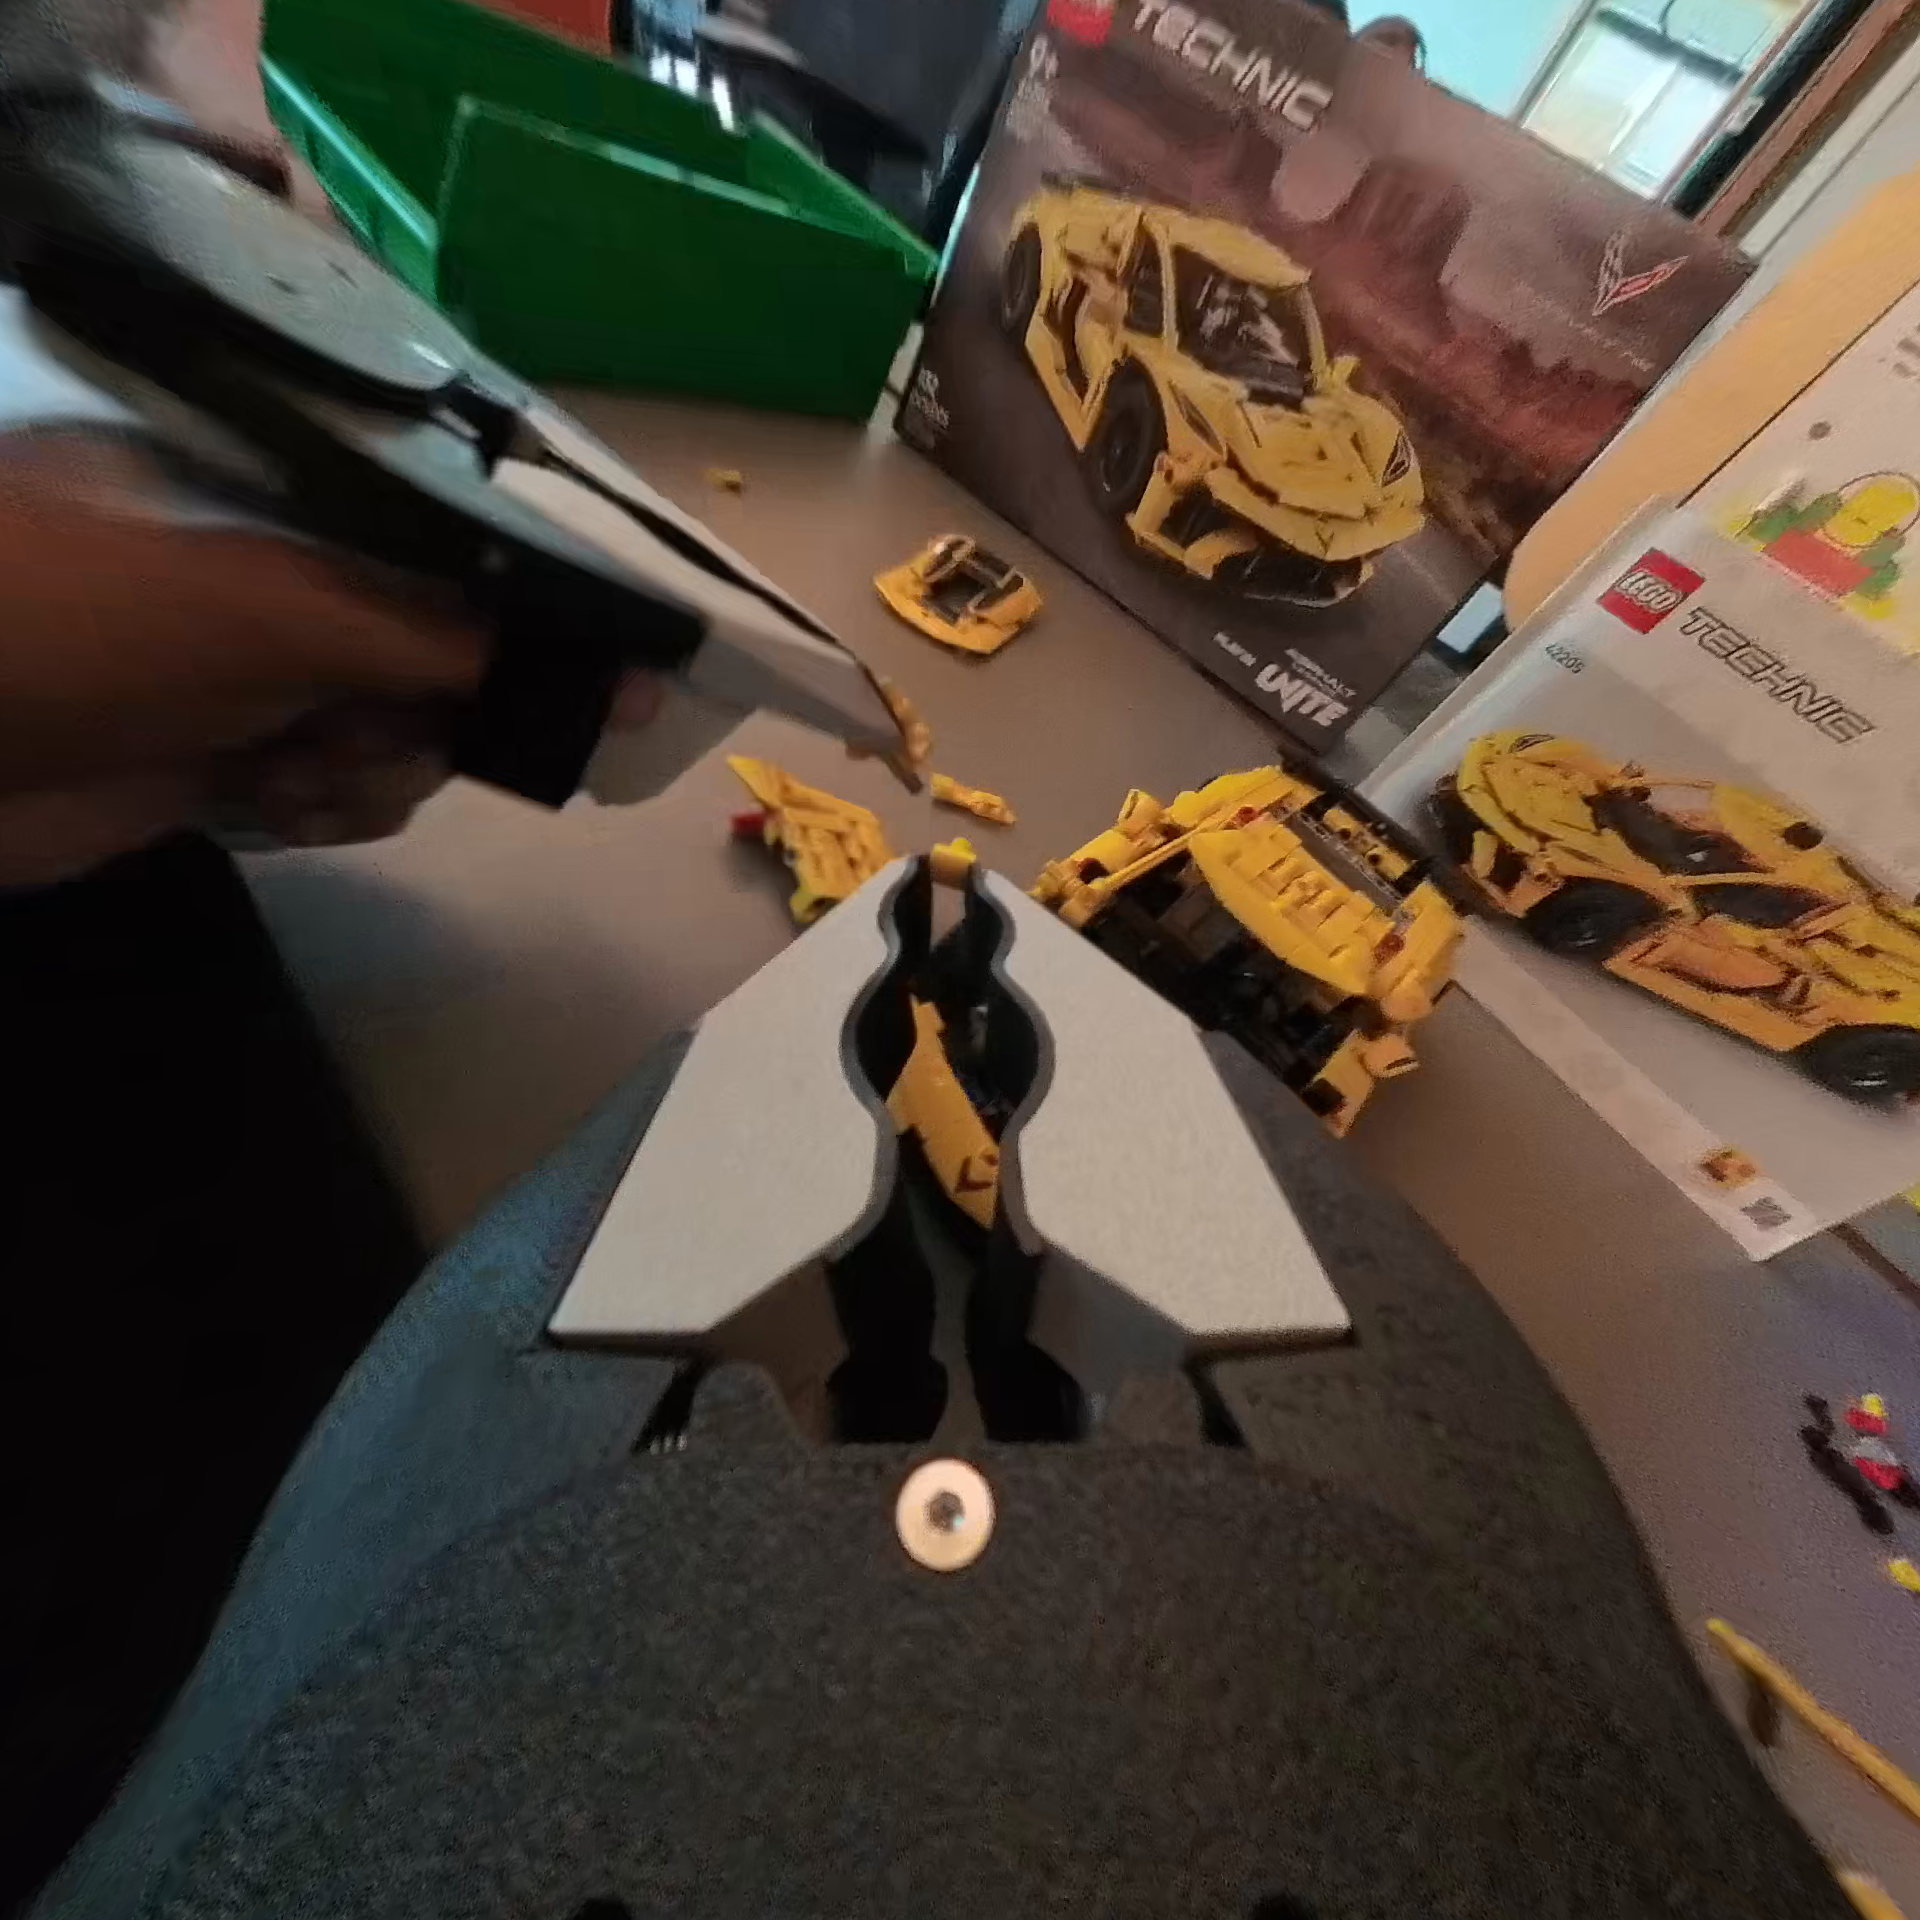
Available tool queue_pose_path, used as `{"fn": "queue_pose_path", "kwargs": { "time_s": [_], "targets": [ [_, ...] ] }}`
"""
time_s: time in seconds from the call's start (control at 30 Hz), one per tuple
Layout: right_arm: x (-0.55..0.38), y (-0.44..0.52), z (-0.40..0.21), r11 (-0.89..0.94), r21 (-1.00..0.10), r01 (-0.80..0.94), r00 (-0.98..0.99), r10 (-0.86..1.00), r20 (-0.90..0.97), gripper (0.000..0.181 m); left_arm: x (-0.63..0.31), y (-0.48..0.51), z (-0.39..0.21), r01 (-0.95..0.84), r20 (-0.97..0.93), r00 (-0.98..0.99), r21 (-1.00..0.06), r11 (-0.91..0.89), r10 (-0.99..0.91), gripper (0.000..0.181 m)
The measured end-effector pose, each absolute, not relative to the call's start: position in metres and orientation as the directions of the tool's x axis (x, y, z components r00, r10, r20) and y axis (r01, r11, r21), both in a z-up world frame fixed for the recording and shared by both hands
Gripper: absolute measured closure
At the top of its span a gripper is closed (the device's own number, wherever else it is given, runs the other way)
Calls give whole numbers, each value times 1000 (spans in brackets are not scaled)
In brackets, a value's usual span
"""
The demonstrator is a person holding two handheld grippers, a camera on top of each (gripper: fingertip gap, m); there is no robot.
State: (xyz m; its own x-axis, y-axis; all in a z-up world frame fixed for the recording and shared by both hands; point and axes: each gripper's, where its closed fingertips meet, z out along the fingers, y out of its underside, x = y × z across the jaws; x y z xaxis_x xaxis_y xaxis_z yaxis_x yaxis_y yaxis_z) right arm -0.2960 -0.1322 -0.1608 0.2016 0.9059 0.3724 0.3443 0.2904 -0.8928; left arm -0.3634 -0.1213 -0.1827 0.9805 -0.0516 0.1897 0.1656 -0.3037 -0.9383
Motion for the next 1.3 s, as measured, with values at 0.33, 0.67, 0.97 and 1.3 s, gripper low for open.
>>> {"fn": "queue_pose_path", "kwargs": {
  "time_s": [0.33,0.67,0.97,1.3],
  "targets": [
    [-242,-87,-159,62,-944,325,296,941,164,175,-313,-131,-154,220,286,878,-953,-207,-384,176],
    [-26,74,-225,-335,-747,574,646,746,162,174,-277,-132,-165,83,210,836,-962,-262,-507,175],
    [-11,83,-242,-414,-702,579,649,755,90,164,-285,-130,-157,235,344,785,-935,-266,-515,175],
    [-232,-136,-129,-275,-940,203,-172,935,-311,157,-286,-142,-124,574,621,449,-752,-325,-643,175]
  ]
}}
